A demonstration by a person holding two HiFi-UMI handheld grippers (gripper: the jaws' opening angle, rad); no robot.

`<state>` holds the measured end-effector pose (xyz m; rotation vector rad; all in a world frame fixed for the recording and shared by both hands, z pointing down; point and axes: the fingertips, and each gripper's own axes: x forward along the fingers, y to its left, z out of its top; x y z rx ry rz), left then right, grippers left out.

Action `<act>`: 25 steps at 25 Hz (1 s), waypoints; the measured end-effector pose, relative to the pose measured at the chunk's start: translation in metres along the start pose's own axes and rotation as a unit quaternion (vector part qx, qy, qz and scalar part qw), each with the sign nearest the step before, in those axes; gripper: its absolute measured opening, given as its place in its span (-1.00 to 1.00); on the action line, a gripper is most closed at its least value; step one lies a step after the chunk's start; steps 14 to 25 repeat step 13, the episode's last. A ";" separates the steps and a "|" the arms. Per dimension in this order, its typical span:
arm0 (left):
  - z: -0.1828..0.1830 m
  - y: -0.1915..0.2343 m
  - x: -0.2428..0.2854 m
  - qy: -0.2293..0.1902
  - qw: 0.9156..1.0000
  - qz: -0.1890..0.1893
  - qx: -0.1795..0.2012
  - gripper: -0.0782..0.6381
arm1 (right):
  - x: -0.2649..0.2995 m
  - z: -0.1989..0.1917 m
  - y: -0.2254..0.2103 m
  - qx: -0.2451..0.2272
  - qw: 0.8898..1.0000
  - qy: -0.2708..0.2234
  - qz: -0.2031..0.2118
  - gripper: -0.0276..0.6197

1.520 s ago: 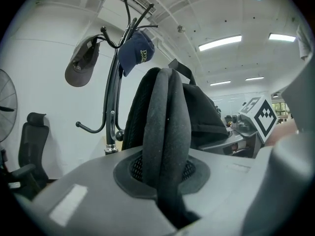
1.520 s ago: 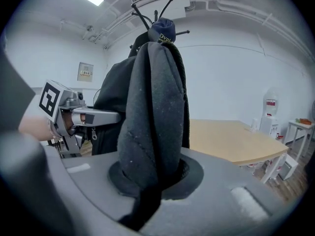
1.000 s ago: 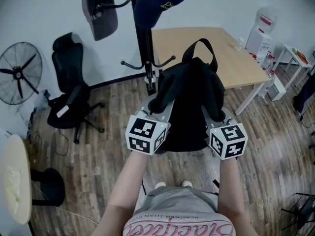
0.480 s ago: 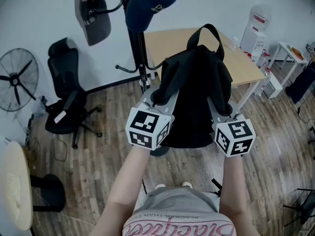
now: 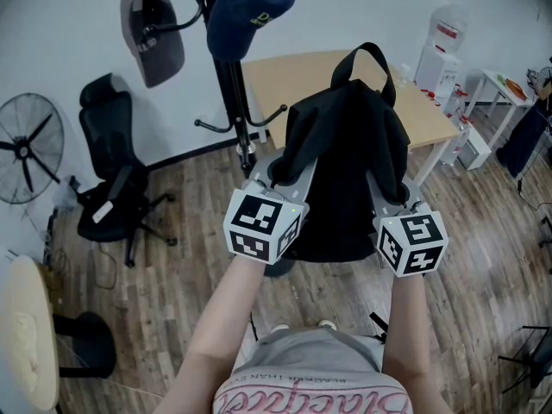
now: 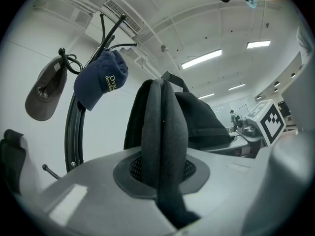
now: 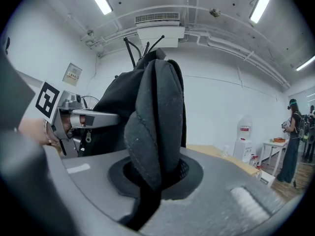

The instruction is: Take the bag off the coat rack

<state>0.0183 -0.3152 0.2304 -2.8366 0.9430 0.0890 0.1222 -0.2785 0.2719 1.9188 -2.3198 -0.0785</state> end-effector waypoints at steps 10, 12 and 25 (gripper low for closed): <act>-0.003 -0.008 0.008 -0.003 1.000 -0.002 -0.006 -0.60 | -0.005 -0.004 -0.010 -0.002 1.000 0.001 -0.009 -0.81; -0.004 -0.007 0.009 -0.004 1.000 0.001 -0.009 -0.60 | -0.003 -0.004 -0.010 -0.005 1.000 0.003 -0.006 -0.81; -0.004 -0.006 0.009 -0.004 1.000 0.002 -0.011 -0.60 | -0.002 -0.004 -0.011 -0.007 1.000 0.003 -0.005 -0.81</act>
